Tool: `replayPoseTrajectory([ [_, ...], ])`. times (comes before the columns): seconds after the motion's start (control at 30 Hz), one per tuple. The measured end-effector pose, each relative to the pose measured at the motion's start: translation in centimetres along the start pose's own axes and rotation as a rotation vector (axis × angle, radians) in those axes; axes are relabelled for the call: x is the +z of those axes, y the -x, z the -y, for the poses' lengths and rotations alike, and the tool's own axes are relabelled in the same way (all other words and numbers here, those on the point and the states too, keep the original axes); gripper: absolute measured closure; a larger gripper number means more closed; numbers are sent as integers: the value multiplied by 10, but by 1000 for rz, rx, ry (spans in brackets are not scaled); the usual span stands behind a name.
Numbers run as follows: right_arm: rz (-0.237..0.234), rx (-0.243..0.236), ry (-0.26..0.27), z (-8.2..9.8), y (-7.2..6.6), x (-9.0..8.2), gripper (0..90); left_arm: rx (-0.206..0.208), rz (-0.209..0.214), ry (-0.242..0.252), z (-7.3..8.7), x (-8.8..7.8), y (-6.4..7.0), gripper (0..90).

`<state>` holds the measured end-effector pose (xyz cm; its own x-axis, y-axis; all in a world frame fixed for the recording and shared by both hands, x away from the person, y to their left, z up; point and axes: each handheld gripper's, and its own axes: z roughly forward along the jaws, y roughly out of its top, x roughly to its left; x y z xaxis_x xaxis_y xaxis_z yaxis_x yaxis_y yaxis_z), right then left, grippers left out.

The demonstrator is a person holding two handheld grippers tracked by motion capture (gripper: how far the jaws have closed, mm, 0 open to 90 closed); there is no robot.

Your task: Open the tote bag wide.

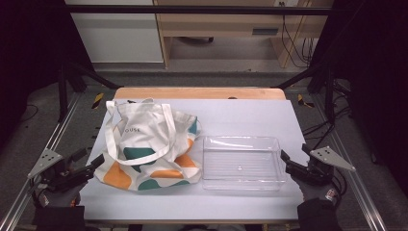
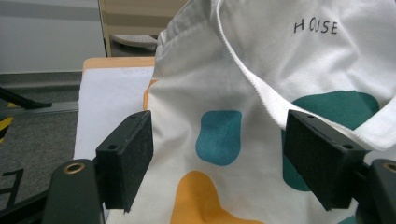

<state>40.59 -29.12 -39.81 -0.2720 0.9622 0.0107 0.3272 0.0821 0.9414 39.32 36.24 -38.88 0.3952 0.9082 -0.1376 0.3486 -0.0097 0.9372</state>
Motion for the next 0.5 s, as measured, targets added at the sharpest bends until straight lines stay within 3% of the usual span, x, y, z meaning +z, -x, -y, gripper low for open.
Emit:
replayPoseTrajectory([
  [0.13,-15,0,10,-2,-5,-1,250,2,5,7,-2,-1,3,245],
  [0.5,-74,-12,-6,-14,-35,5,284,-9,28,27,-12,-2,9,249],
])
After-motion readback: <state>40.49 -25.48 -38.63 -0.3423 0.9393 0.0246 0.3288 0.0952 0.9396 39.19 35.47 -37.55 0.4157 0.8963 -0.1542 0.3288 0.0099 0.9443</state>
